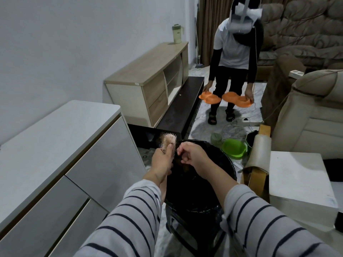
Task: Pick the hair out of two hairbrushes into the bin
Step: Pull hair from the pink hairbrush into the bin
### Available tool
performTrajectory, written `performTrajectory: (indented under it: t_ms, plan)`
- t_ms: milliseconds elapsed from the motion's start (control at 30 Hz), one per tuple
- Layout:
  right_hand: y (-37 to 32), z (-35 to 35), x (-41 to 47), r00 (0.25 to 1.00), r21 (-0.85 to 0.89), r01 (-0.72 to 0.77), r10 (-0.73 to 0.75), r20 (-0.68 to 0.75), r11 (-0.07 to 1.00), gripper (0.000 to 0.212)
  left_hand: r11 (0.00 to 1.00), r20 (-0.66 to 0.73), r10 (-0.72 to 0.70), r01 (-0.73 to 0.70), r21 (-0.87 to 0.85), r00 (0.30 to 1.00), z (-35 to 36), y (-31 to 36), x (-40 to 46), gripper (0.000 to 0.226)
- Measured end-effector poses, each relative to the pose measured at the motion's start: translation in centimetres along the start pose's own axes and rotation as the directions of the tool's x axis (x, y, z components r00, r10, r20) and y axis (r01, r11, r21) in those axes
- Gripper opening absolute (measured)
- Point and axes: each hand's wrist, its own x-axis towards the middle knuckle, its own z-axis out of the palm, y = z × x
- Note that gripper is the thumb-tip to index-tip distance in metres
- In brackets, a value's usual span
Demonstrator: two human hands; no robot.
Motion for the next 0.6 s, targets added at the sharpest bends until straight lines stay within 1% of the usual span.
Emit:
performTrajectory:
  t_ms: [33,67,133,267,300,367,400,433,500,533,600]
  plan:
    - [0.3,0.1,0.2,0.999,-0.109,0.036,-0.039,-0.022,0.993,0.034,1.000,-0.013,0.019,-0.019,0.020,1.000,0.1,-0.2,0.2,0.064]
    - [0.5,0.2,0.2,0.996,-0.179,0.069,-0.078,-0.040,0.981,0.035,0.998,-0.029,0.035,-0.034,0.044,0.999,0.3,-0.3,0.4,0.074]
    - [1.2,0.3,0.4,0.989,-0.250,0.107,-0.128,-0.070,0.962,0.037,0.995,-0.042,0.067,-0.064,0.078,0.997,0.4,-1.2,0.9,0.085]
    - [2.0,0.4,0.2,0.978,-0.406,0.133,-0.187,-0.096,0.904,0.041,0.986,-0.038,0.118,-0.113,0.123,0.992,0.5,-1.5,0.5,0.078]
    - [2.1,0.1,0.1,0.977,-0.484,0.127,-0.194,-0.090,0.866,0.041,0.989,-0.055,0.110,-0.104,0.107,0.992,0.4,-1.7,0.6,0.078]
    - [2.9,-1.0,-0.4,0.989,-0.685,0.070,-0.139,-0.046,0.726,0.041,0.998,-0.114,0.056,-0.052,0.045,0.992,-0.2,-1.4,0.9,0.079]
    - [3.6,-2.0,-0.8,0.996,-0.755,0.019,-0.076,-0.041,0.655,0.040,0.999,-0.133,0.039,-0.036,0.023,0.990,-0.6,-1.0,1.0,0.075]
    - [4.5,-3.1,-1.2,0.998,-0.786,-0.042,-0.007,-0.059,0.617,0.039,0.999,-0.141,0.037,-0.034,0.023,0.989,-1.1,-0.5,0.9,0.065]
    - [5.6,-4.9,-1.8,0.988,-0.795,-0.153,0.088,-0.125,0.587,0.032,0.997,-0.143,0.065,-0.059,0.046,0.988,-1.7,0.7,0.6,0.043]
    - [5.7,-5.3,-2.0,0.983,-0.810,-0.182,0.106,-0.148,0.557,0.030,0.996,-0.139,0.075,-0.069,0.053,0.987,-1.8,0.8,0.6,0.037]
    - [5.2,-5.4,-1.9,0.981,-0.859,-0.193,0.086,-0.173,0.474,0.032,0.996,-0.106,0.077,-0.072,0.050,0.991,-1.6,0.9,0.4,0.033]
